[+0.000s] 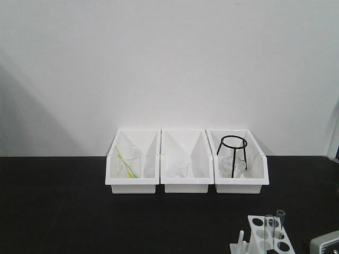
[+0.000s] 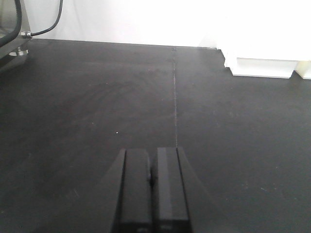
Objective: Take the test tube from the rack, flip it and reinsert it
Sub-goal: 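Lower the right gripper onto a glass test tube in the rack and close, then lift the glass test tube straight up out of the rack with the right gripper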
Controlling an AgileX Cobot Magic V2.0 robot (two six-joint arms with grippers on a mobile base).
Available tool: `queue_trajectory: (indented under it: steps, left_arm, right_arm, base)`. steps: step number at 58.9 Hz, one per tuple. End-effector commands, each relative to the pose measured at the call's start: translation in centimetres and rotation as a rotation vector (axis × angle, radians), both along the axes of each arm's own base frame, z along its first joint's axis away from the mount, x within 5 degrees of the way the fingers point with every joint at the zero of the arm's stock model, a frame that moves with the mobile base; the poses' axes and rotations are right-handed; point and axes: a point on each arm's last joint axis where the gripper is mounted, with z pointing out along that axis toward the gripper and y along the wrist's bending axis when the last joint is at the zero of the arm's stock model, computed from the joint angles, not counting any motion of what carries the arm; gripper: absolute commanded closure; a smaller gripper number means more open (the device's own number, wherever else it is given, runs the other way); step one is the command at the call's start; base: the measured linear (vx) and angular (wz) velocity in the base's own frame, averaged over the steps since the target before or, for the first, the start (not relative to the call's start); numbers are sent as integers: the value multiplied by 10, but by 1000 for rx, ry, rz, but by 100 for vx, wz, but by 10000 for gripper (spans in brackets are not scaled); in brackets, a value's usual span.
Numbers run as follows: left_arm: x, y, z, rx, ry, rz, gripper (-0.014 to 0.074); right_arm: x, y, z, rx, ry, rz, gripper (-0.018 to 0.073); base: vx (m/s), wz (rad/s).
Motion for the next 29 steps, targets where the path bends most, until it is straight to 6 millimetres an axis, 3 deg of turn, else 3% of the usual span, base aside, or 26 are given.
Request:
queue_trajectory:
  steps: [1,11,29]
  left_arm:
    - [1,-1,8,3,-98,-11,603]
    - [1,-1,8,3,-98,-11,603]
    - [1,-1,8,3,-98,-11,603]
  right_arm:
    - [17,7,13,57,-169,39,34]
    - [33,12,-3,84,-178,56,34]
    - [67,18,-8,85,-167,57,95]
  base:
    - [0,0]
    - [0,0]
    - [0,0]
